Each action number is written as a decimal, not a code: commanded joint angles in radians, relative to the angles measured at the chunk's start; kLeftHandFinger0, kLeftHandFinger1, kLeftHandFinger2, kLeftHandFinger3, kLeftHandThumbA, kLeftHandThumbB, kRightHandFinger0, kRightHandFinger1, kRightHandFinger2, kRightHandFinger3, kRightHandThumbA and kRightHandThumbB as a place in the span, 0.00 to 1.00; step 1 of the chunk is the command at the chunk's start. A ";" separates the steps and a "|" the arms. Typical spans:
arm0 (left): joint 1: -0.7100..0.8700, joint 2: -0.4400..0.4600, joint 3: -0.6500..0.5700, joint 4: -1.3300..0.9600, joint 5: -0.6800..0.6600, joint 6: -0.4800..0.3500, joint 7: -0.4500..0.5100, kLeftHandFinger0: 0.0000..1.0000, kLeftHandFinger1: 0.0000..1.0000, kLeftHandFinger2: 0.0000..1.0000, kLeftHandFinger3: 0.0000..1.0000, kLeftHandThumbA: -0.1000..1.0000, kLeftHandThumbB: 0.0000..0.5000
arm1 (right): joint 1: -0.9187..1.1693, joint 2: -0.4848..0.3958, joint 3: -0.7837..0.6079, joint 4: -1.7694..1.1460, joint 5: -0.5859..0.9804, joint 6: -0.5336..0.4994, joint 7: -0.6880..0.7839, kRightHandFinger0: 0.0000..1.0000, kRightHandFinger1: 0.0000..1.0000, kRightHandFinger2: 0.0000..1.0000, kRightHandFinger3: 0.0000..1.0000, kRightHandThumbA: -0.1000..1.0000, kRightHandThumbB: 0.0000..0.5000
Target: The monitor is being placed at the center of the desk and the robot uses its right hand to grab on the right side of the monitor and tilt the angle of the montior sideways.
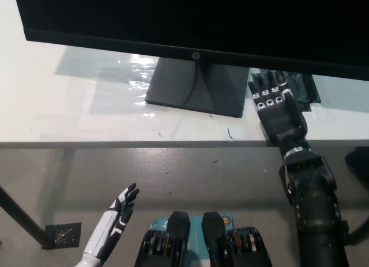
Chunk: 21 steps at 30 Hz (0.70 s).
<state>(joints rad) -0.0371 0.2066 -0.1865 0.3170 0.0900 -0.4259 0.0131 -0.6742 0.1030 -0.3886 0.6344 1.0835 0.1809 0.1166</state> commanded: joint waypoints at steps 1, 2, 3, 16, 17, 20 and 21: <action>-0.001 0.014 -0.005 -0.020 -0.003 -0.044 0.020 1.00 1.00 1.00 1.00 1.00 0.75 | -0.086 -0.006 -0.033 0.061 0.007 0.004 0.107 1.00 1.00 1.00 1.00 1.00 0.77; -0.001 0.015 -0.007 -0.020 0.001 -0.044 0.023 1.00 1.00 1.00 1.00 1.00 0.75 | -0.099 -0.009 -0.040 0.079 0.001 -0.002 0.108 1.00 1.00 1.00 1.00 1.00 0.77; -0.001 0.015 -0.007 -0.021 0.002 -0.044 0.025 1.00 1.00 1.00 1.00 1.00 0.75 | -0.111 -0.014 -0.046 0.098 0.001 -0.004 0.118 1.00 1.00 1.00 1.00 1.00 0.77; -0.003 0.015 -0.005 -0.021 0.006 -0.044 0.028 1.00 1.00 1.00 1.00 1.00 0.77 | -0.195 -0.048 -0.098 0.241 -0.041 -0.027 0.159 1.00 1.00 1.00 1.00 1.00 0.77; -0.005 0.015 -0.005 -0.020 0.005 -0.044 0.029 1.00 1.00 1.00 1.00 1.00 0.77 | -0.200 -0.049 -0.100 0.248 -0.044 -0.031 0.161 1.00 1.00 1.00 1.00 1.00 0.77; -0.004 0.016 -0.004 -0.021 0.005 -0.044 0.029 1.00 1.00 1.00 1.00 1.00 0.77 | -0.205 -0.049 -0.107 0.258 -0.053 -0.033 0.168 1.00 1.00 1.00 1.00 1.00 0.77; -0.004 0.016 -0.004 -0.021 0.003 -0.044 0.027 1.00 1.00 1.00 1.00 1.00 0.77 | -0.209 -0.051 -0.109 0.263 -0.056 -0.036 0.169 1.00 1.00 1.00 1.00 1.00 0.78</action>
<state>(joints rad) -0.0375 0.2081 -0.1894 0.3168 0.0906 -0.4302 0.0138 -0.8105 0.0629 -0.4869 0.8906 1.0564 0.1742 0.2263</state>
